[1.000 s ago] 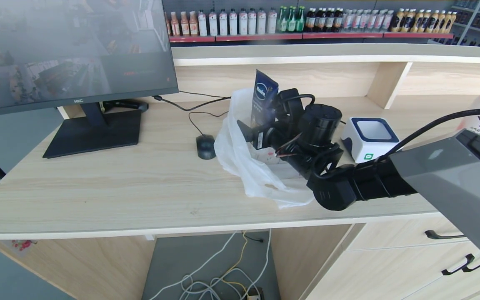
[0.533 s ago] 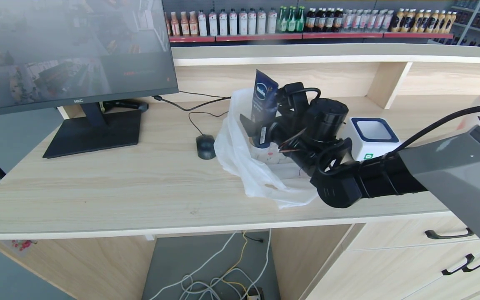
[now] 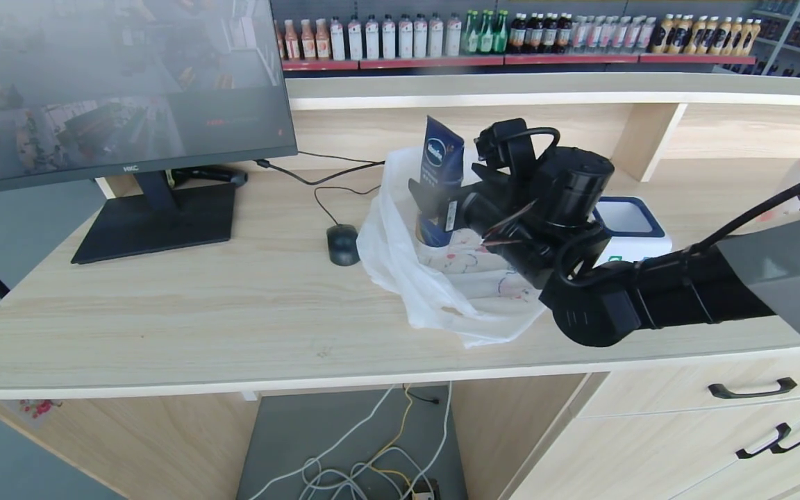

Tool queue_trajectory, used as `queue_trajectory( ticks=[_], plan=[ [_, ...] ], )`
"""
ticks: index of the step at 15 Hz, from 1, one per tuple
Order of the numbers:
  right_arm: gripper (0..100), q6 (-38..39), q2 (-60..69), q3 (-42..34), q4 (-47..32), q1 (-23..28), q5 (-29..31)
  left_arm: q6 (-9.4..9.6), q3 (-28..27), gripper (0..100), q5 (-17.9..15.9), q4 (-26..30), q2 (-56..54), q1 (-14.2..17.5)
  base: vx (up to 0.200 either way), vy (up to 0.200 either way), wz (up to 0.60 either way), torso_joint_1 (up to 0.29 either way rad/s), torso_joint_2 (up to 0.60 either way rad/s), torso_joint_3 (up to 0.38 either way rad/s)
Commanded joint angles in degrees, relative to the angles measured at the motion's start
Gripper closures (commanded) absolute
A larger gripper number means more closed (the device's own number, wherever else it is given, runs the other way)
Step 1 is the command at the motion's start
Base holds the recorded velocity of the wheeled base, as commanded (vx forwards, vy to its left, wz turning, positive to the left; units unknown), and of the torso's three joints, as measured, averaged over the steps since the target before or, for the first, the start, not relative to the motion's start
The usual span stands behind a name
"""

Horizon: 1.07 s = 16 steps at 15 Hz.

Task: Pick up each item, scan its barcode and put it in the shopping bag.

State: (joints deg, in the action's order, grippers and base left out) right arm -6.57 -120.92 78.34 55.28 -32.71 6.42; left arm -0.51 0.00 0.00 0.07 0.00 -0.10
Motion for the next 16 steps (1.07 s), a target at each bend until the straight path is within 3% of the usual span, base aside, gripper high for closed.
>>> queue_trajectory(
  ticks=[1, 9, 12, 13, 16],
  plan=[
    [0, -0.02, 4.64, -4.68, 0.53, 0.01, -0.01, -0.02, 0.00, 0, 0.00, 0.01, 0.00, 0.01, 0.000, 0.000, 0.00, 0.000, 0.00, 0.000],
    [0, 0.07, 8.42, -18.31, 18.54, -0.34, -0.27, -0.02, 0.00, 0, 0.00, 0.01, 0.00, 0.01, 0.000, 0.000, 0.00, 0.000, 0.00, 0.000],
    [0, 0.07, 10.88, -25.69, 24.43, -0.34, -0.36, -0.02, 0.00, 0, 0.00, -0.07, 0.00, 0.01, 0.000, 0.000, 0.00, 0.000, 0.00, 0.000],
    [0, 0.07, 10.62, -29.29, 31.02, -0.25, -0.36, -0.02, 0.00, 0, 0.00, 0.01, 0.00, 0.01, 0.000, 0.000, 0.00, 0.000, 0.00, 0.000],
    [0, 0.15, 12.29, -36.33, 34.72, -1.75, -0.71, -0.02, 0.00, 0, 0.00, 0.01, 0.00, 0.01, 0.000, 0.000, 0.00, 0.000, 0.00, 0.000]
  ],
)
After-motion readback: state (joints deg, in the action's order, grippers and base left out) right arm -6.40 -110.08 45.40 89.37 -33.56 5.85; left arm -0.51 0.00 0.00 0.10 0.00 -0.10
